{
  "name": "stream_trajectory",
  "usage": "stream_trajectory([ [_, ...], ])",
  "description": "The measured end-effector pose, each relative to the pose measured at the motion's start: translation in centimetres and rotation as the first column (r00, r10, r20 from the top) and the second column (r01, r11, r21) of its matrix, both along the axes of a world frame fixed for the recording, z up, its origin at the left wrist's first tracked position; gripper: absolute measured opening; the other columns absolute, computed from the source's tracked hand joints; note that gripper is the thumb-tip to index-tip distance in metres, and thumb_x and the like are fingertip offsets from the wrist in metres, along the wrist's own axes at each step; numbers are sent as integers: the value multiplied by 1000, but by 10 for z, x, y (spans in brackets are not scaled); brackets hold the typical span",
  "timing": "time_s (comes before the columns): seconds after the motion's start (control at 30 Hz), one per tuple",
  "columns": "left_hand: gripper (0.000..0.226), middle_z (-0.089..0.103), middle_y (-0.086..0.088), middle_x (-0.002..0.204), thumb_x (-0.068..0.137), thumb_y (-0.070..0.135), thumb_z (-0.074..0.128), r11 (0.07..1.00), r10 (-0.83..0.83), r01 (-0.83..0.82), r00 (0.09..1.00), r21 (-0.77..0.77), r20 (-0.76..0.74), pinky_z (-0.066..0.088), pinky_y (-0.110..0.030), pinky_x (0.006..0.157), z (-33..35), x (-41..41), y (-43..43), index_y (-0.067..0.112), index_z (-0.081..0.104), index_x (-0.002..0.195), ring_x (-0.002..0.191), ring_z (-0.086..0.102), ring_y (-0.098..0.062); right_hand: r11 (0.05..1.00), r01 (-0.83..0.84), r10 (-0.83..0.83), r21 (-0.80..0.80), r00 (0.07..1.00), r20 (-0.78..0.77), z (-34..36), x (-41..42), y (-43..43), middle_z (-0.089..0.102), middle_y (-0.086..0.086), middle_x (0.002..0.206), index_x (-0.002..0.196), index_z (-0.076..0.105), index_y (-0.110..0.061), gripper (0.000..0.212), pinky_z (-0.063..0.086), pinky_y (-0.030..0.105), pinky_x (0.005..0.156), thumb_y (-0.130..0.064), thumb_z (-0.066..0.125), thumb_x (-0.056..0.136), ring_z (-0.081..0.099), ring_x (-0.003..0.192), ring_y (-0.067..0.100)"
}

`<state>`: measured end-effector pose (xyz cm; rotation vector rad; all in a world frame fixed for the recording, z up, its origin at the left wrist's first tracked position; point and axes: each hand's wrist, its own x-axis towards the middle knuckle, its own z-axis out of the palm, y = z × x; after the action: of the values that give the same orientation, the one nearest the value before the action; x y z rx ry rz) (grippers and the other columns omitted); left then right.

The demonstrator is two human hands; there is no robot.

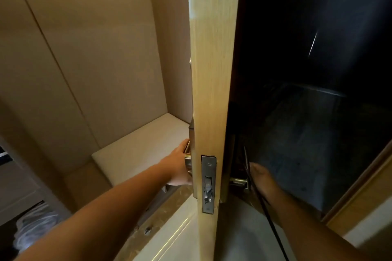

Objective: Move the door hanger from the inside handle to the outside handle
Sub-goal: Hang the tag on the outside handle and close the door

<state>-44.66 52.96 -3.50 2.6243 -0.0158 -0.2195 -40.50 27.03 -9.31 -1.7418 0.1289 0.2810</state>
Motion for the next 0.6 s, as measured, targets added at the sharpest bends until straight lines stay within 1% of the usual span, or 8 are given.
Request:
stream_trajectory([
  [0.07,114,37,-2,137,47,45,84,999,40,-40,999,-13,20,49,-45,90,-1,-2,-11,36,16,138,111,50,-27,1000,8,-8,-21,1000,17,-2,-7,-9,60,7,65,74,63,-20,33,47,23,41,-20,41,99,58,51,17],
  [0.17,120,23,1,149,50,43,86,999,37,-39,997,25,67,43,-53,99,0,-4,-28,42,6,139,124,40,-32,998,57,-57,-32,998,9,-11,-23,-23,60,4,66,78,63,-25,32,45,27,51,-21,40,99,56,58,18],
  [0.27,120,2,8,155,58,47,83,980,-96,67,984,188,150,25,-55,112,-2,-2,-44,35,1,144,139,9,-27,991,122,-120,-52,992,25,-24,-39,-34,67,3,71,80,67,-26,30,50,33,61,-14,45,96,63,64,20],
  [0.33,111,-4,7,156,64,51,77,947,-197,138,963,290,185,13,-54,115,-4,2,-56,29,5,146,141,-7,-22,987,147,-146,-61,989,25,-28,-44,-41,71,3,79,88,69,-24,29,53,31,60,-8,45,94,68,71,19],
  [0.37,106,-4,5,157,67,52,74,933,-241,172,952,317,191,10,-54,115,-4,4,-62,30,7,146,140,-11,-21,985,154,-152,-75,988,39,-28,-42,-46,72,4,84,95,69,-20,29,53,30,61,-4,45,93,69,75,19],
  [0.43,92,3,3,157,72,53,66,889,-352,266,918,373,184,7,-56,114,-4,9,-77,34,12,145,140,-12,-21,976,184,-174,-116,981,88,-23,-33,-60,70,13,98,102,66,-10,26,52,32,72,1,44,93,66,86,25],
  [0.53,69,13,0,156,77,55,53,811,-476,380,871,445,124,-10,-57,113,-5,16,-96,37,29,139,140,-13,-23,929,326,-295,-174,938,182,-6,-21,-89,63,20,107,104,62,-4,26,42,35,86,-13,38,100,59,100,33],
  [0.6,63,19,-3,154,76,56,49,813,-480,400,872,423,98,-20,-47,103,-4,21,-108,34,40,134,139,-7,-24,893,423,-387,-154,896,216,7,-16,-114,61,18,99,98,61,-6,28,39,34,82,-21,37,101,58,98,34],
])
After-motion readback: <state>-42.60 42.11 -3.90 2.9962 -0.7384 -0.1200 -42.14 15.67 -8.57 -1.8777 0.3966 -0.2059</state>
